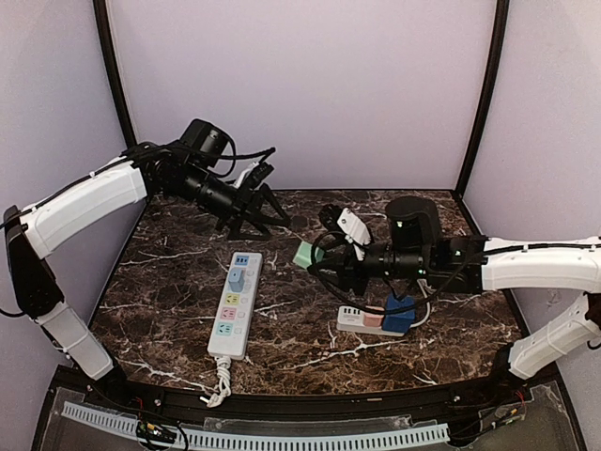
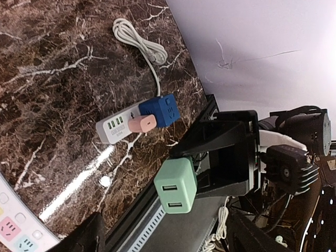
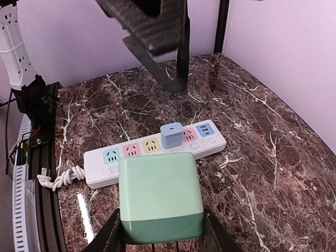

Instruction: Insert the plug

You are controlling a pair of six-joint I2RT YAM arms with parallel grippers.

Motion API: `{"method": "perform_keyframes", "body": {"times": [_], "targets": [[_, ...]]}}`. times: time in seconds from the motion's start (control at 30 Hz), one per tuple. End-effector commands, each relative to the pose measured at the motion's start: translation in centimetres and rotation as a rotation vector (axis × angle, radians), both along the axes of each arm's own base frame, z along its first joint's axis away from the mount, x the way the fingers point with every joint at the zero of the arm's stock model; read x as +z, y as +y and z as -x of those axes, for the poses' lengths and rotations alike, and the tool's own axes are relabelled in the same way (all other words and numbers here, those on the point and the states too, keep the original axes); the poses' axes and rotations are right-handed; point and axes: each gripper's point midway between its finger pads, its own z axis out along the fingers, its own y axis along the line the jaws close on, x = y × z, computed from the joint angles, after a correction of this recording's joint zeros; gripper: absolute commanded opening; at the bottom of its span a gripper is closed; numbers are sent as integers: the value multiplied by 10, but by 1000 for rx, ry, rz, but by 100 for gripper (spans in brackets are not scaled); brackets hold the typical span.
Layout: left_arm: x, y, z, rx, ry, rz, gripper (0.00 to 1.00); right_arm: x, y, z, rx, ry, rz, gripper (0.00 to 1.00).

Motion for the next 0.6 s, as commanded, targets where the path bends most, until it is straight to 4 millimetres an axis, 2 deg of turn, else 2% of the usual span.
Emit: {"method": "perform_keyframes", "body": {"times": [0.0, 0.17, 0.37, 0.57], "targets": [[-7, -10, 21, -61, 73, 28, 77, 33, 12, -5, 24, -63, -84, 0], [-10, -18, 31, -66, 119, 47, 74, 44, 16, -3, 45, -88, -112, 0], [-14, -23, 31, -37, 168, 64, 65, 51, 20, -1, 64, -90, -135, 0], [-2, -34, 28, -17, 188, 152, 60, 54, 21, -1, 68, -91, -146, 0]]}}
